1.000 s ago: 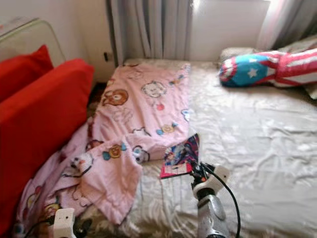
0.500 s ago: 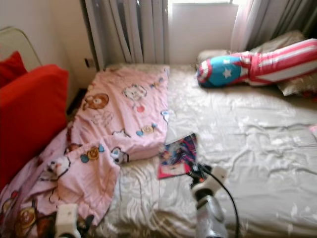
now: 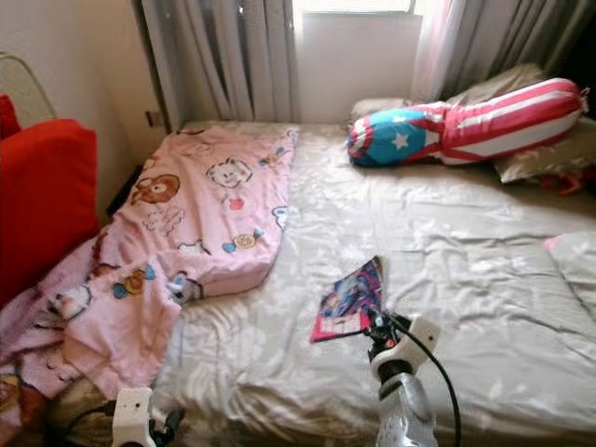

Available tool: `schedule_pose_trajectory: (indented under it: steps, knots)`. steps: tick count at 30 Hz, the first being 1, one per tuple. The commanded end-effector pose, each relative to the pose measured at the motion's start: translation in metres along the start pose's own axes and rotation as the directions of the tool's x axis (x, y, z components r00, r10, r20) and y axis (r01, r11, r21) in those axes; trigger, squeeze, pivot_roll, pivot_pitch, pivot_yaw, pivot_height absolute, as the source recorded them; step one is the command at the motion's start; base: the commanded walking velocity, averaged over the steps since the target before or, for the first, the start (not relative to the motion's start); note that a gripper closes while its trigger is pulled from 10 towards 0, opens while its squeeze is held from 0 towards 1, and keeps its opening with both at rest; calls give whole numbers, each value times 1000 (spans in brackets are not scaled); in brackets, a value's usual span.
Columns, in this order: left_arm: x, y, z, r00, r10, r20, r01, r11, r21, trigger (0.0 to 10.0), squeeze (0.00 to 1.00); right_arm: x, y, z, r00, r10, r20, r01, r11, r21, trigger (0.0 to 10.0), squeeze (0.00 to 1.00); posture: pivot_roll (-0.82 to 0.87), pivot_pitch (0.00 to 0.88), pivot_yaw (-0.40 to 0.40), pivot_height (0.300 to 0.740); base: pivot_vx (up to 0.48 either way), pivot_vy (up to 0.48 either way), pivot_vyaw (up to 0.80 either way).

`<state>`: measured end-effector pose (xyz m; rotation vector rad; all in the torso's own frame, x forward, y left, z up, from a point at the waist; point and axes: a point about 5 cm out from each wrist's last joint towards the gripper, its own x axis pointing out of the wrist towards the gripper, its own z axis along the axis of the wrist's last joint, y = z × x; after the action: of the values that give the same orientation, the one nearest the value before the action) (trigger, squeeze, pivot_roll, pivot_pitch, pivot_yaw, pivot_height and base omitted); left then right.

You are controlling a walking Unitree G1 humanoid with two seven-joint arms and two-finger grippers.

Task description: Clean up the room

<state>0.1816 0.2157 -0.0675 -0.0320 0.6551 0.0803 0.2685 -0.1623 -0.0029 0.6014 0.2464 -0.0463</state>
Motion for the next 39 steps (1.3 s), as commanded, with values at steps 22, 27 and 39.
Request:
schedule_pose_trajectory:
  steps: [22, 27, 39]
  knots:
    - [1, 0, 3, 1000, -23, 2, 23, 999, 25, 10000, 0, 6, 13, 4, 998, 60, 23, -59, 997, -43, 10000, 0, 9, 0, -8, 725, 0, -422, 154]
    - [1, 1, 3, 1000, -20, 2, 20, 999, 25, 10000, 0, 6, 12, 4, 998, 55, 23, -54, 998, -43, 10000, 0, 8, 0, -7, 725, 0, -338, 0]
    - [1, 0, 3, 1000, -22, 5, 22, 999, 32, 10000, 0, 6, 8, 6, 999, 33, 25, -32, 998, -49, 10000, 0, 9, 0, -12, 725, 0, -138, 0]
